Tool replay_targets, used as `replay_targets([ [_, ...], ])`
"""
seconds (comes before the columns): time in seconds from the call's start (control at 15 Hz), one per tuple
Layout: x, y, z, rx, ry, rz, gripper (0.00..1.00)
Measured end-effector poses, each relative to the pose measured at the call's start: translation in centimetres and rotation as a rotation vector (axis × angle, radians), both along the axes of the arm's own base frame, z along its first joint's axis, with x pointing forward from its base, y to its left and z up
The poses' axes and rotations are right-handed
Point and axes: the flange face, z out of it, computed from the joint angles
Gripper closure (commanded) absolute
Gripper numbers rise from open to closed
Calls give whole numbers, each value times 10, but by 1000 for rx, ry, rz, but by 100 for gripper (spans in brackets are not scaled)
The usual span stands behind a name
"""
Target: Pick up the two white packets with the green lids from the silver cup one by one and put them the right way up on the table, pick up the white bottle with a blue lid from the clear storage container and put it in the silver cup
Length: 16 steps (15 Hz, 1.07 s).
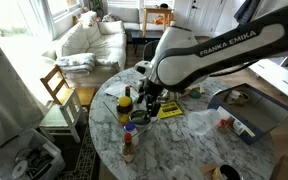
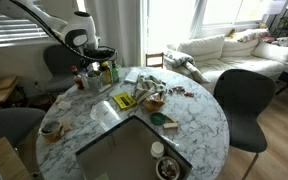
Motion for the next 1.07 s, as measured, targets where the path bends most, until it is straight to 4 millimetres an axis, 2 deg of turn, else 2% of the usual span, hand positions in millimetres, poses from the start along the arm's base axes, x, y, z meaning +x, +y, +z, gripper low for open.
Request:
replay_targets([
  [0.27,12,5,-18,-9,1,48,4],
  [0.4,16,9,-28,-18,5,70,14],
  [0.47,17,11,-33,-25,7,80,32],
  [0.67,22,13,-44,-40,10,101,58],
  [1.0,29,12,-40,-52,-7,110,93],
  [1.07,30,12,-37,-53,-13,111,94],
])
